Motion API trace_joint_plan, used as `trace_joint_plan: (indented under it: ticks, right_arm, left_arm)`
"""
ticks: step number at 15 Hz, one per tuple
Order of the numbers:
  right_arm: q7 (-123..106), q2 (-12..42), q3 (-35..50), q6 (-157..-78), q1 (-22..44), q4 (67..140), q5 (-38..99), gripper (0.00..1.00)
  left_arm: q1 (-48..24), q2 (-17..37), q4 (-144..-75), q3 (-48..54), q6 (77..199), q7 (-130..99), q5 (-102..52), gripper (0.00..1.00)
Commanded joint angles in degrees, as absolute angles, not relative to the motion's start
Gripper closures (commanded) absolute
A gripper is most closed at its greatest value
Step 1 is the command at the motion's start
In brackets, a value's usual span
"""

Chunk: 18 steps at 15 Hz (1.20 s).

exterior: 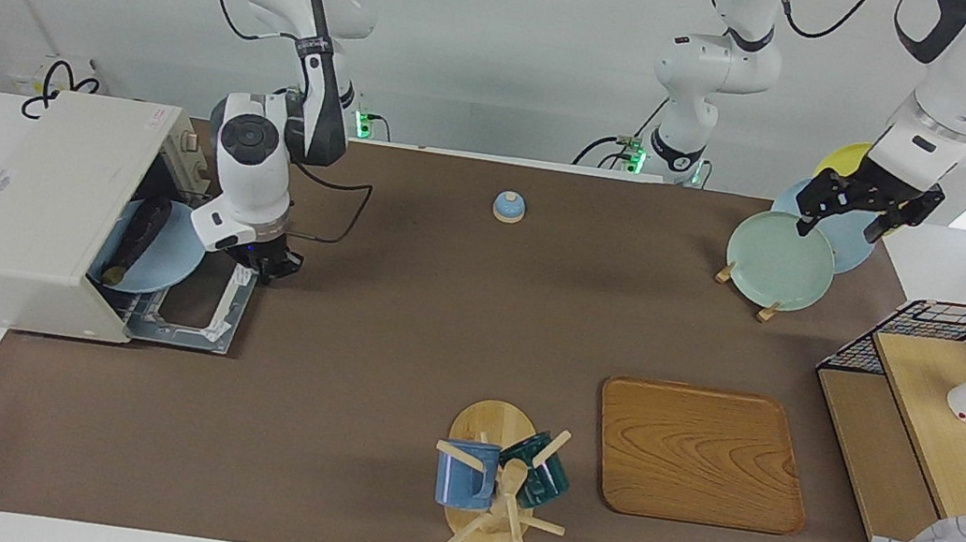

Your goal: Put eggplant into oven

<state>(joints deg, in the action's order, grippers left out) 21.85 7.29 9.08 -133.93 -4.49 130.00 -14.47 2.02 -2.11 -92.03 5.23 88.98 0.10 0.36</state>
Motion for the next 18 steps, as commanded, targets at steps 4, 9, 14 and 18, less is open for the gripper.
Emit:
trace_joint_plan:
  ticks: [4,9,14,18]
  right_arm:
    - [22.32,6.68,9.49,-135.44,-5.89,131.57,-15.82,1.00]
    - [21.62,7.03,9.40,-131.07,-6.06,127.99,-23.37,1.00]
    - [12.41,6.33,9.49,-121.30,-8.43,119.46,-24.08,1.00]
    - [4.76,4.05,9.40,-117.69,-11.51,117.16,-23.38,1.00]
  left_arm:
    - [3.08,-2.90,-92.72,5.89,88.86,-0.09,1.05,0.00]
    - [2.99,-2.90,-92.72,5.89,88.77,-0.09,1.14,0.00]
    - [3.08,-2.90,-92.72,5.98,88.77,-0.09,1.05,0.00]
    - [3.08,-2.90,-92.72,5.89,88.77,-0.09,1.05,0.00]
